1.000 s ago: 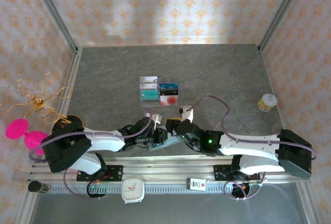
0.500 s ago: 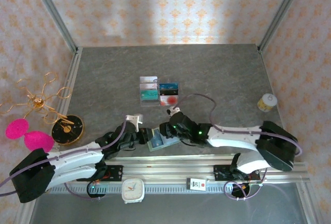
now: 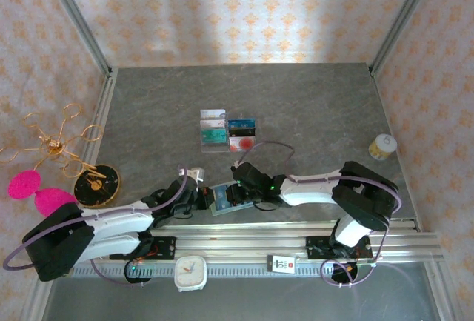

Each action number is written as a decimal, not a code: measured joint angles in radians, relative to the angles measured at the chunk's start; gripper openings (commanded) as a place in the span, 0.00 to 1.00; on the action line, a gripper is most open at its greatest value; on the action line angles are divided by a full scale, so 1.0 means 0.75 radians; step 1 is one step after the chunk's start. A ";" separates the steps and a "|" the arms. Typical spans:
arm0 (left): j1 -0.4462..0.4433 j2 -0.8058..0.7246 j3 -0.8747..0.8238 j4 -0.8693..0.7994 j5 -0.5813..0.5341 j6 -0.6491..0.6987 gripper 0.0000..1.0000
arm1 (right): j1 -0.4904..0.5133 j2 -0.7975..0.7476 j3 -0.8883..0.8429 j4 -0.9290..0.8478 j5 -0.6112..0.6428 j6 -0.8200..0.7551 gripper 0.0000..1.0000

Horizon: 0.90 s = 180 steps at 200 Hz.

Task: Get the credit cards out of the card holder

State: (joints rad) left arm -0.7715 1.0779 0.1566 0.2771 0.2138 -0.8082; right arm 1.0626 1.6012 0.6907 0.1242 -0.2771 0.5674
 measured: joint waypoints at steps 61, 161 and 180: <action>0.004 0.050 0.021 0.021 0.014 0.037 0.00 | -0.011 0.048 0.014 0.014 -0.029 0.023 0.05; 0.029 0.033 0.035 0.002 0.023 0.075 0.00 | -0.007 -0.020 -0.065 0.045 0.113 0.156 0.00; 0.023 -0.019 0.037 -0.007 0.024 0.077 0.00 | -0.003 -0.021 -0.066 0.047 0.122 0.166 0.00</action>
State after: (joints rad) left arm -0.7544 1.0637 0.1841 0.2718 0.2317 -0.7506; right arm 1.0603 1.5856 0.6411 0.1593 -0.1856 0.6918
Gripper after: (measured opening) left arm 0.049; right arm 0.041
